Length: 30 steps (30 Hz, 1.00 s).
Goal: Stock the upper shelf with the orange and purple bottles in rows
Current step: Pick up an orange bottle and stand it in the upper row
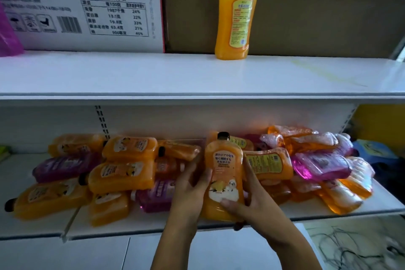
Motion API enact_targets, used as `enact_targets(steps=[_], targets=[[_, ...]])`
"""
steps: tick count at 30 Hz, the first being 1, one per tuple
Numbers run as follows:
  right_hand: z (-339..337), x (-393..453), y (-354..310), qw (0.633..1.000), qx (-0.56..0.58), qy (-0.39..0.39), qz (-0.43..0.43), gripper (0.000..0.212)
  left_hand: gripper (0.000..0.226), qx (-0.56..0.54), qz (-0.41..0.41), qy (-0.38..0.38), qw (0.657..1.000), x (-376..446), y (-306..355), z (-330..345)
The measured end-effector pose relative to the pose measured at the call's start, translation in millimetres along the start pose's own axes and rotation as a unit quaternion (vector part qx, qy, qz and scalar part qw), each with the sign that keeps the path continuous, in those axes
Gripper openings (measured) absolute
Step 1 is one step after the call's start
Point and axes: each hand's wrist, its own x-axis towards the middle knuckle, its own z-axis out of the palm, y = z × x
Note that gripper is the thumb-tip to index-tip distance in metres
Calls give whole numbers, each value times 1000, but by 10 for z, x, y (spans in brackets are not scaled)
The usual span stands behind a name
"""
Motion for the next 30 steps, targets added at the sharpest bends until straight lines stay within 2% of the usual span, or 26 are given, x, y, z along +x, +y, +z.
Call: enact_targets(steps=[3,7,10,12,15,17,19,23,27,30], targets=[[-146,-126,-45,1000,8,23,14,111,37,-12,-20,-79,997,-28,-2,114],[-320,-283,-143,996,2,84,-11,94,33,19,-53,-177,983,-130,17,311],[-480,-382,-169,990,-21,123,-71,84,35,55,-41,-226,972,-205,61,452],[-591,-453,-204,986,-41,129,-99,76,53,83,-25,-256,963,-243,139,512],[-748,-588,-283,986,-44,127,-96,67,101,73,-22,-311,947,-300,200,548],[-850,-699,-338,987,-42,125,-91,64,114,61,-9,-347,936,-366,225,611],[-915,-797,-405,986,-66,128,-86,68,115,64,30,-348,935,-437,239,705],[-1015,-972,-529,973,-142,149,-106,87,115,72,90,-360,926,-495,325,822],[-1089,-1095,-745,965,-132,149,-169,100,111,85,142,-399,902,-490,537,851],[-1130,-1069,-967,950,-145,159,-225,103,107,111,192,-402,888,-453,793,931]])
